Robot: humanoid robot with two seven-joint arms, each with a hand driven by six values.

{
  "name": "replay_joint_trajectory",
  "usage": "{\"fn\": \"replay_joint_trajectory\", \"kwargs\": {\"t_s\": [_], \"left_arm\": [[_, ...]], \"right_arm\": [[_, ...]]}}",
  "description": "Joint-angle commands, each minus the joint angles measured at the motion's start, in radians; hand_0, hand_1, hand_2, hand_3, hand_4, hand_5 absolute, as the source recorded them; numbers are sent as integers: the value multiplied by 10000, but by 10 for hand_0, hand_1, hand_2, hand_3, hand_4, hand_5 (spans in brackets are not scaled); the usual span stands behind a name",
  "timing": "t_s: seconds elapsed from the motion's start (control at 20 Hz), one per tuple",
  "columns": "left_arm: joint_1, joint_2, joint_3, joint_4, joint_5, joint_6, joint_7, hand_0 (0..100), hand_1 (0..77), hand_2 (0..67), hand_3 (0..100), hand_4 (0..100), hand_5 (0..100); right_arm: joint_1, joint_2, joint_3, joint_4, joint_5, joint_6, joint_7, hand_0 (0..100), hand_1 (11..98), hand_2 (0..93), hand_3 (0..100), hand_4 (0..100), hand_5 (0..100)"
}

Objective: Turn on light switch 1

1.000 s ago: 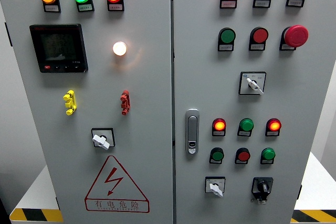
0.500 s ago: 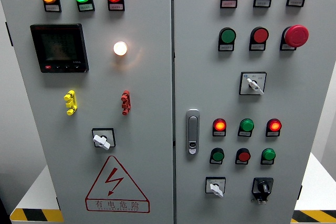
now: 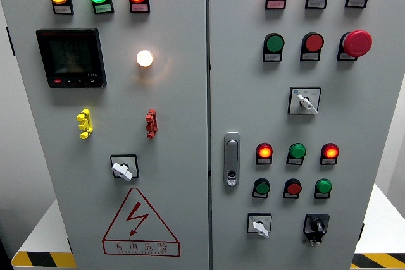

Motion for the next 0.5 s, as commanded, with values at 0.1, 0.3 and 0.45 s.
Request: {"fn": "replay_joint_trajectory", "kwargs": {"t_s": [0.1,0.3,0.45], "left_arm": [[-5,-70,24,-15,66,38,319,0,0,29,0,0,36],[-5,-239,24,-15,98,38,519,0,0,20,0,0,9],[-5,-300,39,-15,128,53,535,0,0,17,0,0,0]], "right_arm": [[-1,-10,16,0,0,0,0,0,195,0,198,194,105],[-1,5,1,0,0,0,0,0,195,0,198,194,105],[-1,5,16,0,0,-15,0,0,200,0,198,194,105]]}}
